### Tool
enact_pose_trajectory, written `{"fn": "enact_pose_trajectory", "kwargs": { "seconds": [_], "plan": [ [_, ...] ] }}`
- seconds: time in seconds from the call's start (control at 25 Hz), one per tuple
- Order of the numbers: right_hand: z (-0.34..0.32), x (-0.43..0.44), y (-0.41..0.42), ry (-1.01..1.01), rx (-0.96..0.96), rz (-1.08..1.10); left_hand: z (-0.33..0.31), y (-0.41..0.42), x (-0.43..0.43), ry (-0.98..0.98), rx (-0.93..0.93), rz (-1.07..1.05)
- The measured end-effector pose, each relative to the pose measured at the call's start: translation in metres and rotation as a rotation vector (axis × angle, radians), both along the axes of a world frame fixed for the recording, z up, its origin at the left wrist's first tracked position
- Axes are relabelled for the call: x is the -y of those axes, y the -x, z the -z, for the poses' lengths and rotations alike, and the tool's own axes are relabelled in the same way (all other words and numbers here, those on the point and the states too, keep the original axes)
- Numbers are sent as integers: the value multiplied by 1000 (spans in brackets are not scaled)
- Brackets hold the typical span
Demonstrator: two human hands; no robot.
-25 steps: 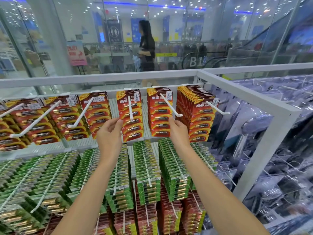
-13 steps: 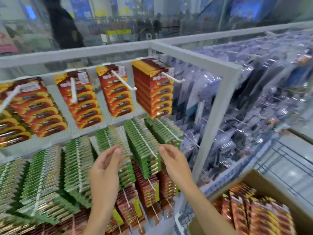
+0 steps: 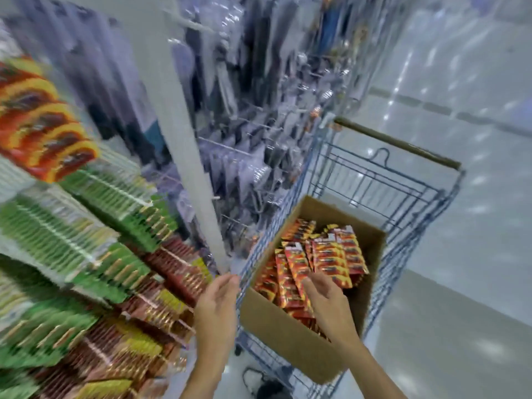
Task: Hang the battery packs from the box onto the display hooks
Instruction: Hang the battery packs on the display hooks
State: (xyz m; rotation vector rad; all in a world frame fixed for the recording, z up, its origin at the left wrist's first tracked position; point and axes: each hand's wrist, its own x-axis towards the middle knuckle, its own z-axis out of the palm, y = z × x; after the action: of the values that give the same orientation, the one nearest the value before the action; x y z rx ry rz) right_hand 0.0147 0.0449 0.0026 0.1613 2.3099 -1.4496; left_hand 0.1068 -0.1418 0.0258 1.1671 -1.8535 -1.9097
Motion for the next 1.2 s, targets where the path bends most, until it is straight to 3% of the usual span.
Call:
{"fn": "enact_pose_trajectory", "kwargs": {
  "seconds": [0.24,0.48,0.68,1.0,1.2],
  "plan": [
    [38,-47,11,-124,112,125,81,82,-56,68,235,312],
    [53,-61,18,-140,150,130,134,158,-81,76,498,310],
    [59,-72,24,-140,157,176,151,184,-96,159,611,302],
    [85,-52,77,-241,127,126,134,154,-84,67,409,282],
    [126,-28,126,-645,4,77,93,102,-68,-99,268,272]
  ]
}}
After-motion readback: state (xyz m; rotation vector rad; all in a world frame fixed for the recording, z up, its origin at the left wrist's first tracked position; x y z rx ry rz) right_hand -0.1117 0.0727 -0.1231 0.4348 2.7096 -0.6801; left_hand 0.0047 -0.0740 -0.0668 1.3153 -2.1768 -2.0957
